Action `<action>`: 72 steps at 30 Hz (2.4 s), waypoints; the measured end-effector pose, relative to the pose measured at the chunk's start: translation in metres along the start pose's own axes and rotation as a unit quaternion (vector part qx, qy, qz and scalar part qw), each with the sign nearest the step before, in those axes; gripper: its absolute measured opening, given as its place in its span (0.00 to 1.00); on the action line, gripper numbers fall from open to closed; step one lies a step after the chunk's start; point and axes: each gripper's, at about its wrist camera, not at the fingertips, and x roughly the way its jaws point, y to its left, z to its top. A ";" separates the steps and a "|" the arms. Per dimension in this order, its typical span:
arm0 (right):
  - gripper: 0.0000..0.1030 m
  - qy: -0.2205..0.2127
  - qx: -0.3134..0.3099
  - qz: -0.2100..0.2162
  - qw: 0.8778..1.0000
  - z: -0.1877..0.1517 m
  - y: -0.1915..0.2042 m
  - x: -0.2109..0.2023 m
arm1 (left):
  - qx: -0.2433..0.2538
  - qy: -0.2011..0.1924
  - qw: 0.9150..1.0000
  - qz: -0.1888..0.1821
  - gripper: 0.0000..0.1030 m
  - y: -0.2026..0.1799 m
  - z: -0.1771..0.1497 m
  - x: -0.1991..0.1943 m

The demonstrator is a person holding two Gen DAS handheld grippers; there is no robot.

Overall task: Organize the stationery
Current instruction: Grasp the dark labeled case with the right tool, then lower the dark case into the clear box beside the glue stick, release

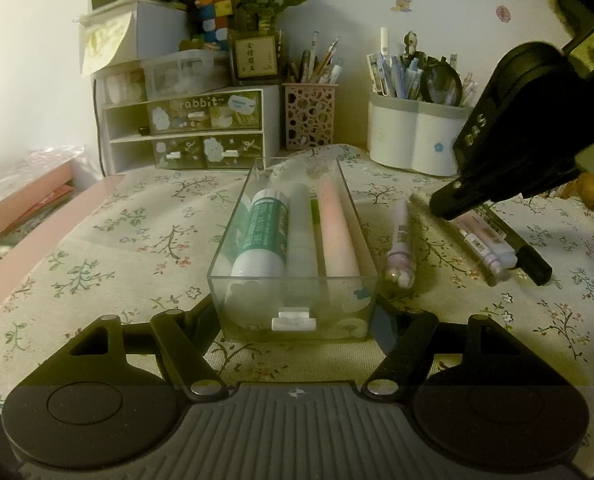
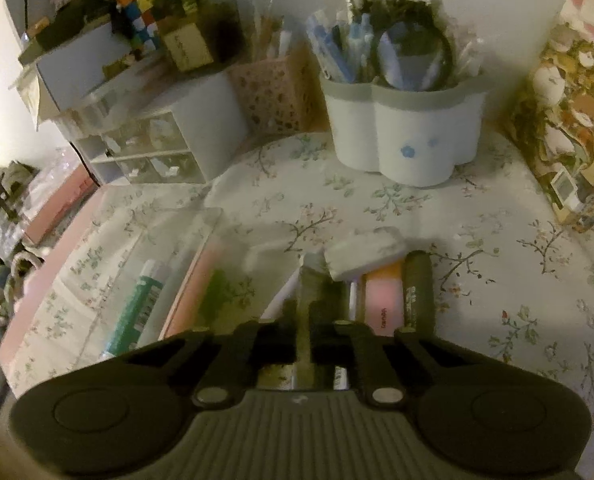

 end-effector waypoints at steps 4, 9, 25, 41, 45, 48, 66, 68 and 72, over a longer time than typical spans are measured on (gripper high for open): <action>0.05 0.002 0.003 -0.005 1.000 0.000 -0.004 -0.004 | -0.001 -0.001 1.000 0.001 0.70 -0.001 0.000 0.000; 0.05 0.004 0.010 -0.007 1.000 -0.002 -0.009 -0.002 | 0.000 -0.002 1.000 0.001 0.70 -0.002 -0.001 0.000; 0.06 0.029 -0.133 -0.088 0.987 -0.007 0.024 0.015 | 0.000 -0.001 1.000 0.000 0.70 -0.001 -0.001 0.000; 0.33 0.018 -0.143 -0.041 0.989 -0.027 0.012 -0.002 | -0.001 0.000 1.000 0.000 0.70 -0.002 -0.001 0.000; 0.41 0.010 -0.133 -0.071 0.989 -0.024 -0.004 0.005 | 0.000 0.000 1.000 0.000 0.70 -0.002 -0.001 0.000; 0.44 0.014 -0.126 -0.051 0.991 -0.017 -0.014 0.009 | 0.000 0.000 1.000 0.000 0.70 -0.002 0.000 0.001; 0.33 -0.005 0.077 0.120 0.990 -0.014 -0.024 -0.022 | 0.000 0.002 1.000 0.001 0.70 -0.002 0.001 0.001; 0.33 -0.011 0.098 0.152 0.983 -0.011 -0.018 -0.028 | -0.001 0.002 1.000 0.001 0.70 -0.002 0.001 0.001; 0.34 0.000 0.124 0.181 0.976 0.000 0.003 -0.021 | 0.001 0.002 1.000 0.001 0.70 -0.002 0.001 0.001</action>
